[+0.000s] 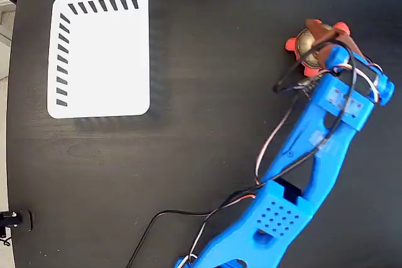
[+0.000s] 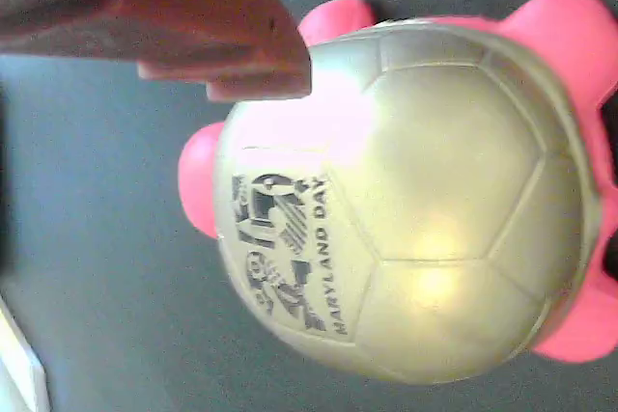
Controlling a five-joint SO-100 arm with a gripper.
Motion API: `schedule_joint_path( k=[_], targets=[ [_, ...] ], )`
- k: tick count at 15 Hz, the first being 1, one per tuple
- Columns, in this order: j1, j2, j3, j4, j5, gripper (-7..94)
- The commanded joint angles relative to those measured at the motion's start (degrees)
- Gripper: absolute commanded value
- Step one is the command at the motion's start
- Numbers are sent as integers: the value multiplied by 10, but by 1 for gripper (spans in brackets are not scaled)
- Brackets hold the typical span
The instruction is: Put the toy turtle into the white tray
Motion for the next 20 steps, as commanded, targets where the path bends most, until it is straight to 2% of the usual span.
schedule_joint_path(
  k=[1,14,20],
  targets=[
    [11,6,-60,6,-6,61],
    [-5,-65,-74,-63,55,61],
    [-15,-73,-65,-67,68,58]
  ],
)
